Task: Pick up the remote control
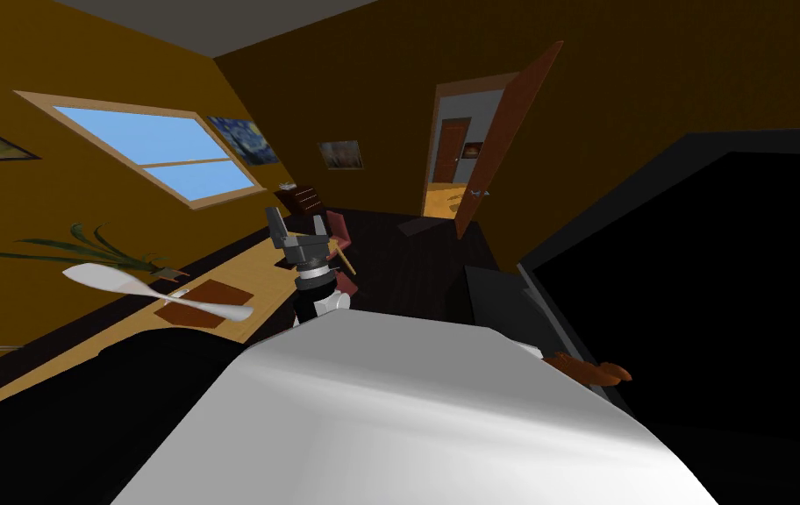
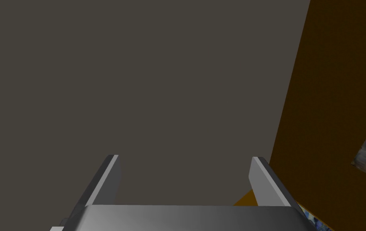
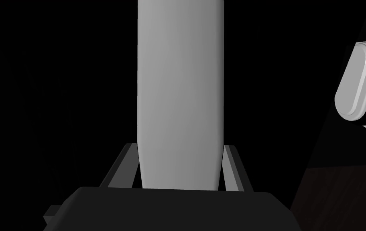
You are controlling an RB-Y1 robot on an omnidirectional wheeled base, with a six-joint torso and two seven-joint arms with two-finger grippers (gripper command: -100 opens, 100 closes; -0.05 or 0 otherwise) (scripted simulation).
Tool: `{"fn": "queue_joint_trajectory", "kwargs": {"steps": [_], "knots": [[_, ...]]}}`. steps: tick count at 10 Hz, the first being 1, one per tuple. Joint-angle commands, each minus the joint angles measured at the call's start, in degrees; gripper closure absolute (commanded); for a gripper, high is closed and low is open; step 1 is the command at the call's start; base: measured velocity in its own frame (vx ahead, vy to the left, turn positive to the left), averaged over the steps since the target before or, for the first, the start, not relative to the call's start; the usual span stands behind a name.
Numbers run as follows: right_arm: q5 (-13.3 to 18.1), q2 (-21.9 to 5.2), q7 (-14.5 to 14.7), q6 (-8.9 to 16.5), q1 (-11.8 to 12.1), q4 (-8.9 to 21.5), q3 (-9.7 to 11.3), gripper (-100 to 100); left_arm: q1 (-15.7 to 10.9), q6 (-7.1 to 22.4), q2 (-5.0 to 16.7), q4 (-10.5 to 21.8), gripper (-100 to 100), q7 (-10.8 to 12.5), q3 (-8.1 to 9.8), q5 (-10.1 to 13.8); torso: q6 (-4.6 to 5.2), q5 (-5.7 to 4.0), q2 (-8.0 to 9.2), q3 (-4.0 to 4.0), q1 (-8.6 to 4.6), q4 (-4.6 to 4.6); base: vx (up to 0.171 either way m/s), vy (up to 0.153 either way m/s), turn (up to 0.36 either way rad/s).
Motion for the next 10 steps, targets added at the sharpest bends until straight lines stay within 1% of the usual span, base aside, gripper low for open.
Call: {"fn": "queue_joint_trajectory", "kwargs": {"steps": [1, 2, 3, 4, 6, 8, 9, 10], "knots": [[0.0, 0.0, 0.0, 0.0, 0.0, 0.0, 0.0, 100, 0.0, 0.0, 0.0, 0.0, 0, 0.0, 0.0, 0.0, 0.0, 0.0, 0.0, 0.0, 0.0, 0.0, 0.0, 0.0, 0.0], [0.0, 0.0, 0.0, 0.0, 0.0, 0.0, 0.0, 0, 0.0, 0.0, 0.0, 0.0, 0, 0.0, 0.0, 0.0, 0.0, 0.0, 0.0, 0.0, 0.0, 0.0, 0.0, 0.0, 0.0], [1.9, 0.63, 2.4, -0.18, 1.89, -1.13, -2.58, 100, 0.0, 0.0, 0.0, 0.0, 0, 0.0, 0.0, 0.0, 0.0, 0.0, 0.0, 0.0, 0.0, 0.0, 0.097, -0.061, -0.35], [1.9, 0.63, 2.4, -0.18, 1.89, -1.13, -2.58, 100, 0.02, 0.0, 0.01, 0.0, 0, 0.0, 0.01, 0.0, 0.18, -0.04, -0.22, -0.14, -0.15, -0.1, 0.135, -0.058, -0.185], [4.42, 1.39, 5.62, -0.21, 4.82, -3.22, -6.14, 100, 0.02, 0.0, 0.01, 0.0, 0, 0.0, 0.01, 0.0, 0.03, -0.04, -0.41, -0.24, -0.17, -0.09, 0.13, -0.062, -0.16], [6.94, 2.14, 8.73, -0.24, 7.75, -5.32, -9.46, 100, 0.02, -0.01, 0.01, -0.01, 0, 0.0, 0.01, 0.0, 0.02, -0.05, -0.59, -0.34, -0.25, -0.12, 0.187, -0.076, -0.229], [6.94, 2.14, 9.01, -0.24, 7.75, -5.32, -9.71, 100, 0.02, -0.01, 0.01, -0.01, 0, 0.0, 0.01, 0.0, 0.02, -0.04, -0.69, -0.39, -0.27, -0.14, 0.133, -0.04, -0.082], [8.2, 2.52, 10.67, -0.26, 9.21, -6.36, -11.49, 100, 0.01, 0.0, 0.01, 0.0, 0, 0.0, 0.01, 0.0, -0.06, -0.02, -0.56, -0.32, -0.18, -0.1, 0.098, -0.042, -0.146]]}}
